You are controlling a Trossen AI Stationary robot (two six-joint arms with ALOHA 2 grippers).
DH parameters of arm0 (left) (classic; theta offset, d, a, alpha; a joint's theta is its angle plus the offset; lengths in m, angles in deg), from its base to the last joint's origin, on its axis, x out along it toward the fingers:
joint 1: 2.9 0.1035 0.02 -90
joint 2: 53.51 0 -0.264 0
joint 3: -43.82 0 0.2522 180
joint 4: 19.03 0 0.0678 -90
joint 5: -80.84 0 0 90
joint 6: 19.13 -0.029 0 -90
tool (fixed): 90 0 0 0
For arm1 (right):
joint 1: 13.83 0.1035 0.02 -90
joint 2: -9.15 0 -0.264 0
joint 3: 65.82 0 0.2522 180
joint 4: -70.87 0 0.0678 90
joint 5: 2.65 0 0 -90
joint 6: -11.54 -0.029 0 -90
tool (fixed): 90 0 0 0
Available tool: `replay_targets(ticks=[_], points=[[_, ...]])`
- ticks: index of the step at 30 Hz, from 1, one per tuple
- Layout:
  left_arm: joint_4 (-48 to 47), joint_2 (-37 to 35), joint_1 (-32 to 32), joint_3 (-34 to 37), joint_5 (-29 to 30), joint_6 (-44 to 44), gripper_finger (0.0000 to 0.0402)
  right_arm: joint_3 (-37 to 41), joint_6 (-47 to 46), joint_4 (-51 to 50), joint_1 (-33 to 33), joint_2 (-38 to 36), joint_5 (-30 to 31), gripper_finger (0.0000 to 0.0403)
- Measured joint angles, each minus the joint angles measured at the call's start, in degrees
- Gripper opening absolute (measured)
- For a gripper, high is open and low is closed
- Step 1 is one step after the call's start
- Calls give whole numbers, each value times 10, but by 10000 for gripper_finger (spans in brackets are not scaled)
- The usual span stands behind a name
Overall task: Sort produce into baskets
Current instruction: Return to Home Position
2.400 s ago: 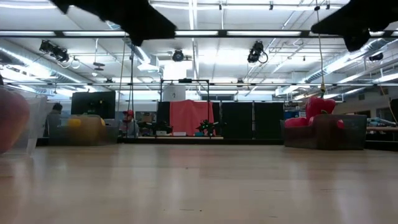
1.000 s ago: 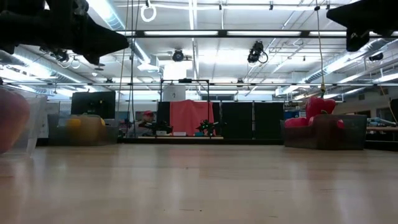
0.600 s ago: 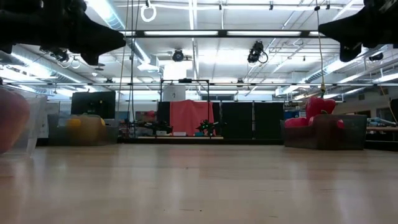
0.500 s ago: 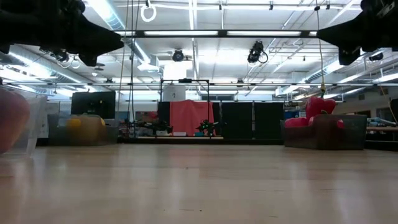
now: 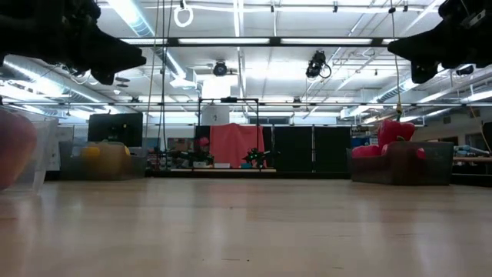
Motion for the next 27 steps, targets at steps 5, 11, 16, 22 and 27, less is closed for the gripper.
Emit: replay_targets(ticks=[5, 11, 16, 22, 27], points=[[-27, -22, 0, 0, 0, -25, 140, 0, -20, -8, -34, 0, -43, 6], [-82, -68, 0, 0, 15, -29, 140, 0, -40, -27, -52, 0, -109, 6], [-80, -100, 2, 19, 13, -50, 140, 14, -35, 0, -53, 0, -110, 6], [-28, -137, 25, 71, -15, -56, 140, 64, -30, 88, -70, 2, -122, 6], [-25, -150, 52, 77, -36, -51, 140, 64, -28, 88, -80, 4, -130, 6]])
